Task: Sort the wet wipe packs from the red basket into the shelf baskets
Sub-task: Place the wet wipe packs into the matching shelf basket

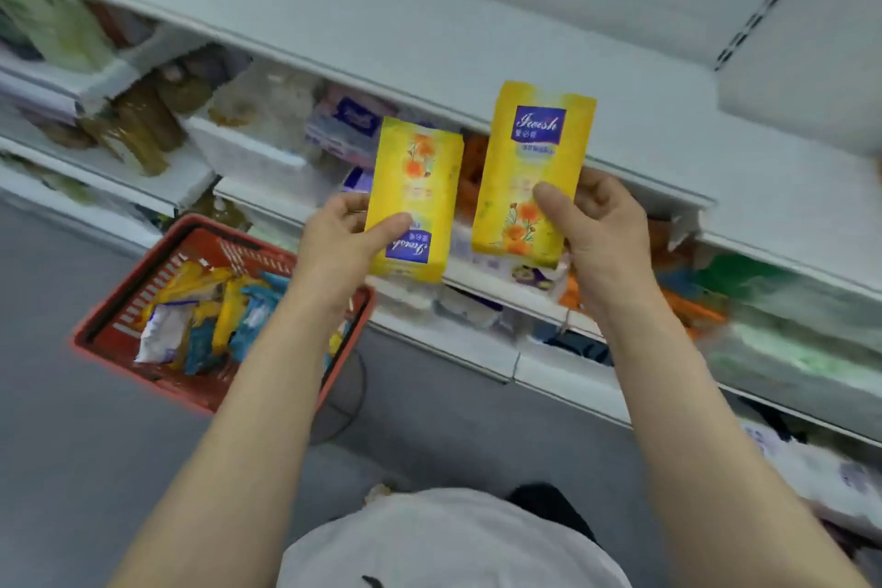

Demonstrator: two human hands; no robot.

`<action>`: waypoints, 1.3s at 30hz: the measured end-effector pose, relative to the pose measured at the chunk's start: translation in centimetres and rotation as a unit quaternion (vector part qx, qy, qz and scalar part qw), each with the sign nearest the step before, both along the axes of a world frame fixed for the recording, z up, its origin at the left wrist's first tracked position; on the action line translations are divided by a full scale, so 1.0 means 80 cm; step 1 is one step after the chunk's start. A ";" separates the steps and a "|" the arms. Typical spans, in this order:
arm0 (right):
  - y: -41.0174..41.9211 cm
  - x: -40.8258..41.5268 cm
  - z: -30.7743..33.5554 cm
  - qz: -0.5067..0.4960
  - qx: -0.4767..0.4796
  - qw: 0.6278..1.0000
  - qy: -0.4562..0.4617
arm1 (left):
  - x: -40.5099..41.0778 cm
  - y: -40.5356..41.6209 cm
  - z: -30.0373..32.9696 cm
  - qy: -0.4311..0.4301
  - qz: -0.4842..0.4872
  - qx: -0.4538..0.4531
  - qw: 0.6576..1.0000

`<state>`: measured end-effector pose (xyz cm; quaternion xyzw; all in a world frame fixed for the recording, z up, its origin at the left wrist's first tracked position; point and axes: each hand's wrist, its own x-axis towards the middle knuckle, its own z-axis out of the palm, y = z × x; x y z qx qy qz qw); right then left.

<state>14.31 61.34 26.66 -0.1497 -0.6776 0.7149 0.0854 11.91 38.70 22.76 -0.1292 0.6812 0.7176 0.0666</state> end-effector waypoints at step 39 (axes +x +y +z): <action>0.784 0.043 0.109 0.078 0.377 0.899 -0.208 | -0.122 0.756 0.163 0.103 -0.281 -0.010 0.954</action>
